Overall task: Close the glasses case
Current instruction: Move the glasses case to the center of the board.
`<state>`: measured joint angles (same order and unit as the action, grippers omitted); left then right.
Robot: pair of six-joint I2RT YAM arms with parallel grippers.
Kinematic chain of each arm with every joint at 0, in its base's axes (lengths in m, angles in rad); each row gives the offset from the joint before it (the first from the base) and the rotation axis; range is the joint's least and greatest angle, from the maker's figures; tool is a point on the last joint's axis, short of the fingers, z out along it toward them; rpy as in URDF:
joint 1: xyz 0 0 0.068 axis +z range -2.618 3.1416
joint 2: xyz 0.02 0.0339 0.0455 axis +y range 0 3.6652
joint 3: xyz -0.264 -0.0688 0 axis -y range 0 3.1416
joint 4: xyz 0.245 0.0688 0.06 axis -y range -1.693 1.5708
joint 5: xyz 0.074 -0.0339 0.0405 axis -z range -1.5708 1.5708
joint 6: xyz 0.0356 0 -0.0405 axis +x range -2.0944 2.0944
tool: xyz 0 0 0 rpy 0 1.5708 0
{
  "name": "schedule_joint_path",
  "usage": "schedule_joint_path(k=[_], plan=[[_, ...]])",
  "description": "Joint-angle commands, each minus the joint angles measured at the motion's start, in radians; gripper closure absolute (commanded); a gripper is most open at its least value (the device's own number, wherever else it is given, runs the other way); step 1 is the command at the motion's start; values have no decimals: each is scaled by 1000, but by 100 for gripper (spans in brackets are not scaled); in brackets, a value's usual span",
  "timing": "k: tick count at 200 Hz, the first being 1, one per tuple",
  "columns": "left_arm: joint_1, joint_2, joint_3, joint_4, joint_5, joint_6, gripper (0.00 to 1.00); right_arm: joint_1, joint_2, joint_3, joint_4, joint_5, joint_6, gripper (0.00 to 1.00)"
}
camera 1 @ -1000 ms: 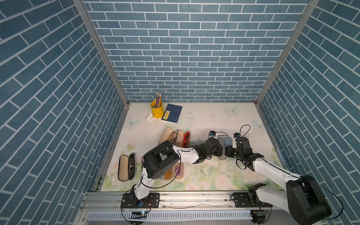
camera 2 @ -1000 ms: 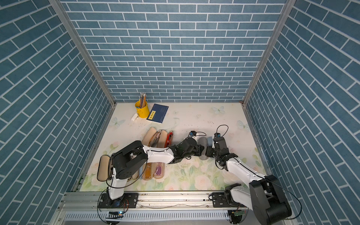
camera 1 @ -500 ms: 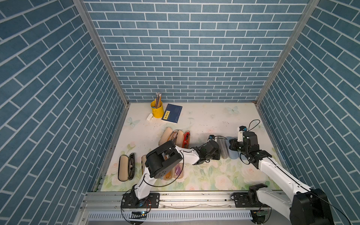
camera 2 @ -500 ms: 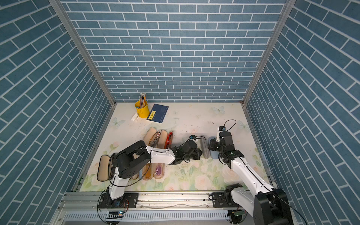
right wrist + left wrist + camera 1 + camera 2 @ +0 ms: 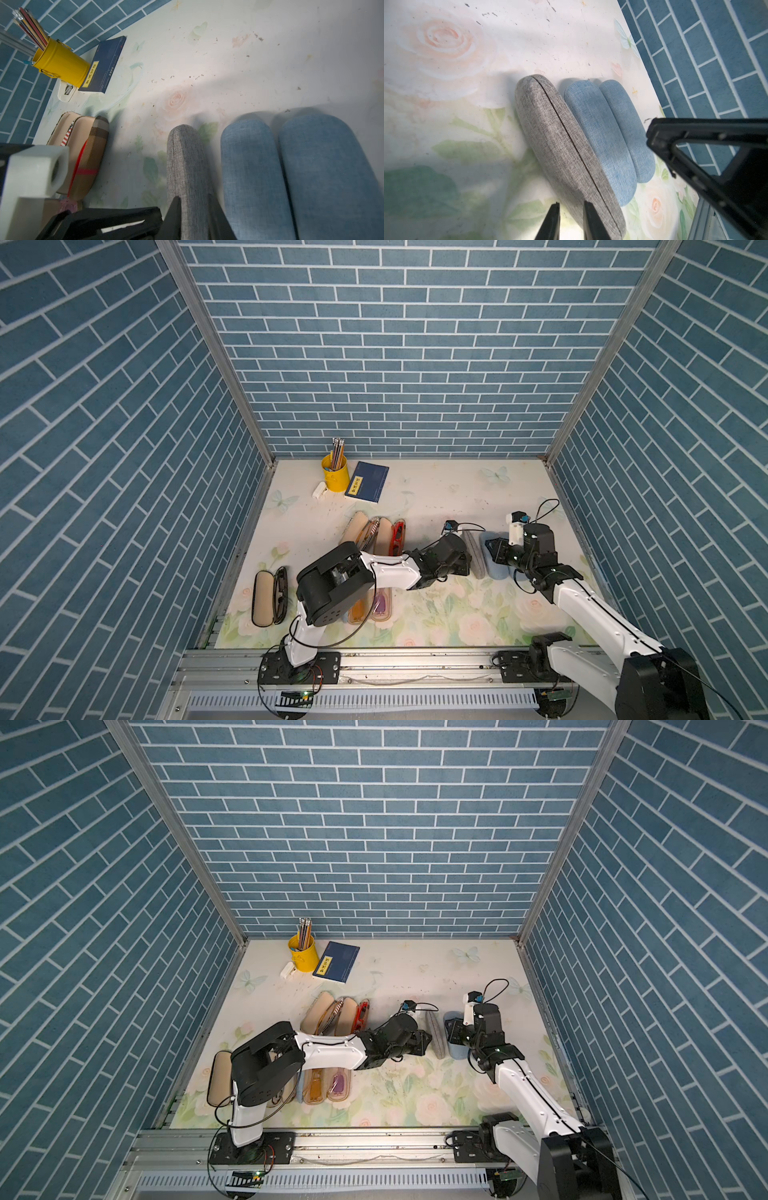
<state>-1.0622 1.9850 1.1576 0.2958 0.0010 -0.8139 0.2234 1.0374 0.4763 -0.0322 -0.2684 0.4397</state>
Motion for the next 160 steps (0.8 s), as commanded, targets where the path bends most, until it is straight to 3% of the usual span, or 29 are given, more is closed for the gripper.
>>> schedule_joint_path(k=[1,46,99,160], plan=[[1,3,28,-17,-7,15,75,-3,53,-30,46,-28,-1,79],[1,56,101,-41,5,25,75,-13,143,-63,107,-19,-2,79],[-6,109,175,-64,13,41,75,-15,216,-89,203,-117,11,79],[-16,150,231,-102,17,44,75,-74,140,-38,97,-97,-32,74]])
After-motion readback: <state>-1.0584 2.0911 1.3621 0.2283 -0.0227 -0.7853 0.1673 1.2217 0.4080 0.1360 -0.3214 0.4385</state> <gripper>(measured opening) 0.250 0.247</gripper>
